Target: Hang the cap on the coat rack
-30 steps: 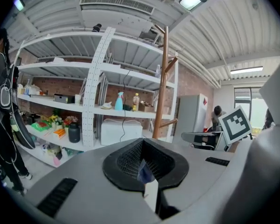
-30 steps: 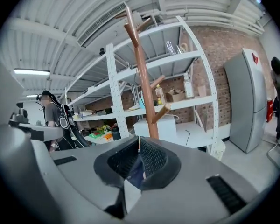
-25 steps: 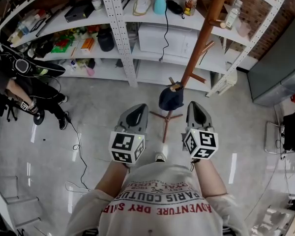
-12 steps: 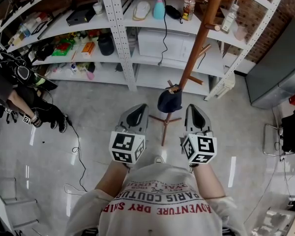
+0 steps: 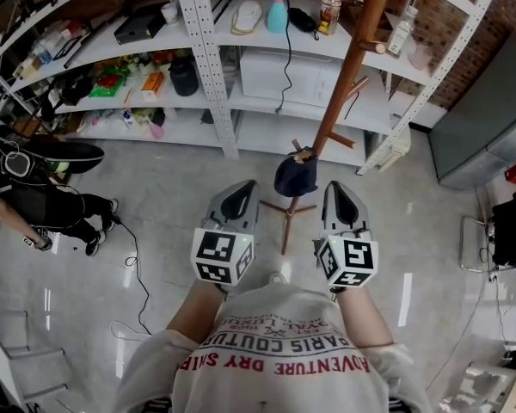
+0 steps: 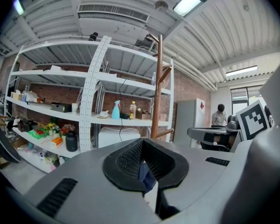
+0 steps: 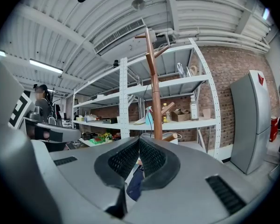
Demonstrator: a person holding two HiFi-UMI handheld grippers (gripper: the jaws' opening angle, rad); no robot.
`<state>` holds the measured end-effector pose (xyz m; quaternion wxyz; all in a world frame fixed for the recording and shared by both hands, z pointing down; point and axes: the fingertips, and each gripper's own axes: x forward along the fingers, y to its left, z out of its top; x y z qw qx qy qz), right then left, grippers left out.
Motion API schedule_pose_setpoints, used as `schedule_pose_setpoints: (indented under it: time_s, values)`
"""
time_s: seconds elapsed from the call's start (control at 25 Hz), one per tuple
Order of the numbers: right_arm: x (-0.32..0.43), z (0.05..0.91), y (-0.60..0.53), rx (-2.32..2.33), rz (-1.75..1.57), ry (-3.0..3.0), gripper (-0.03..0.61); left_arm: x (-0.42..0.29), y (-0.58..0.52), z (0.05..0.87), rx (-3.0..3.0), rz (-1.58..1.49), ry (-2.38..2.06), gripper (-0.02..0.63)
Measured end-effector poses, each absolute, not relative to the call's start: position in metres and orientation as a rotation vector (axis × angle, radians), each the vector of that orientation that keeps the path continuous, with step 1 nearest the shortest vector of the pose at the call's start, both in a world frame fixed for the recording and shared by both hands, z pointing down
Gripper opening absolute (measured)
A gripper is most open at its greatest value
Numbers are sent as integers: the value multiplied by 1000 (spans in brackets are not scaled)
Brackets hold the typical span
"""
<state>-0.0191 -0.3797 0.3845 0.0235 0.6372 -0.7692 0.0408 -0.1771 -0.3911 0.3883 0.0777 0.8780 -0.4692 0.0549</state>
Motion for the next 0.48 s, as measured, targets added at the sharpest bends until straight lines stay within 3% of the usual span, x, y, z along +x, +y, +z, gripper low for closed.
schedule_pose_setpoints:
  time_s: [0.48]
  values:
    - [-11, 393, -388, 1968, 117, -2351, 15, -167, -400, 394, 2632, 164, -1392, 6]
